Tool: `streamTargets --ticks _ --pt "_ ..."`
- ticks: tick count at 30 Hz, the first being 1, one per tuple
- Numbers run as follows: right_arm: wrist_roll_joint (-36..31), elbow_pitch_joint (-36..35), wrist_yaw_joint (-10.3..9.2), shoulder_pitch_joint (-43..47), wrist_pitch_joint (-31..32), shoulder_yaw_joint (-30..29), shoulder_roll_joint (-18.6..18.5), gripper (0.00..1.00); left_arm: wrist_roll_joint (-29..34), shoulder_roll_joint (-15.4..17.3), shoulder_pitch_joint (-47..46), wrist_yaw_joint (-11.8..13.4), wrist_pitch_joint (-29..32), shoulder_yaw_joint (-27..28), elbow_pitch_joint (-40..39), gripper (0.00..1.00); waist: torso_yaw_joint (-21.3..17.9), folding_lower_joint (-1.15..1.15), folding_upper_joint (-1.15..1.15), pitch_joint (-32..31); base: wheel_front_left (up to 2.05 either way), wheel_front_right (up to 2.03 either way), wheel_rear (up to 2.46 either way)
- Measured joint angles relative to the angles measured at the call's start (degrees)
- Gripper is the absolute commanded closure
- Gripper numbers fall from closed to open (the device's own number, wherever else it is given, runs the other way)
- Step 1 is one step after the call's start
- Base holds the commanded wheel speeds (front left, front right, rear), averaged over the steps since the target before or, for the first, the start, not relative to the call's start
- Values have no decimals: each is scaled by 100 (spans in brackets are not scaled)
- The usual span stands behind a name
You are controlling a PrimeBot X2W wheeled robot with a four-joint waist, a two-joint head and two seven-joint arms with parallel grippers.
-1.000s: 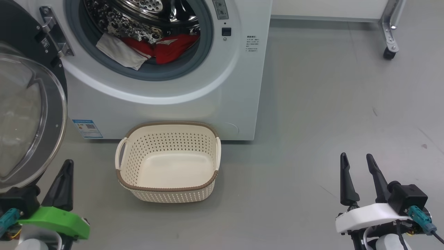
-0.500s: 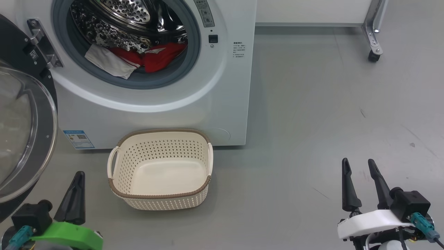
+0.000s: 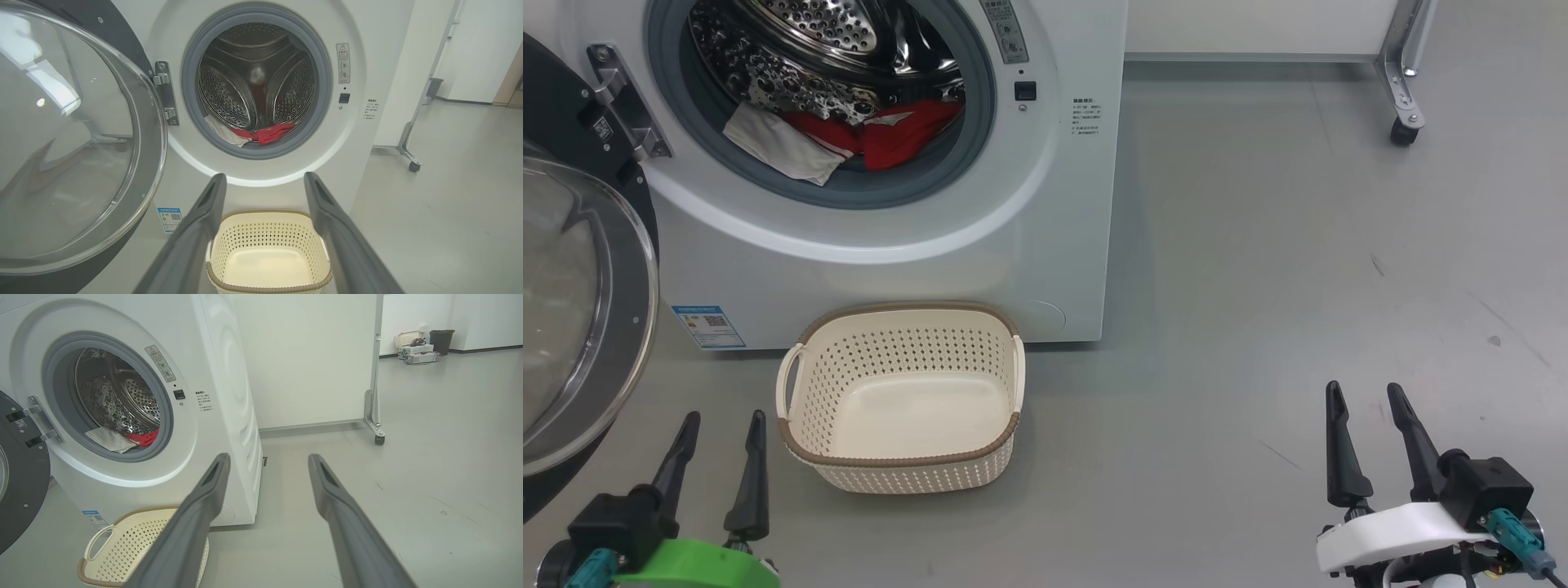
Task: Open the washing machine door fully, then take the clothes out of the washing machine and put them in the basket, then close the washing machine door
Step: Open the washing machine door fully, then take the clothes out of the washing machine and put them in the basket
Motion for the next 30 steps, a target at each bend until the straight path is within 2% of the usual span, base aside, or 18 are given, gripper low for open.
streamTargets --ticks 3,30 --pt "-30 -3 30 3 0 4 4 0 183 51 36 0 0 -109 -37 0 5 0 0 8 0 0 0" --pt "-87 -90 31 4 -18 -2 10 0 182 41 165 0 0 -68 -316 0 38 0 0 142 0 0 0"
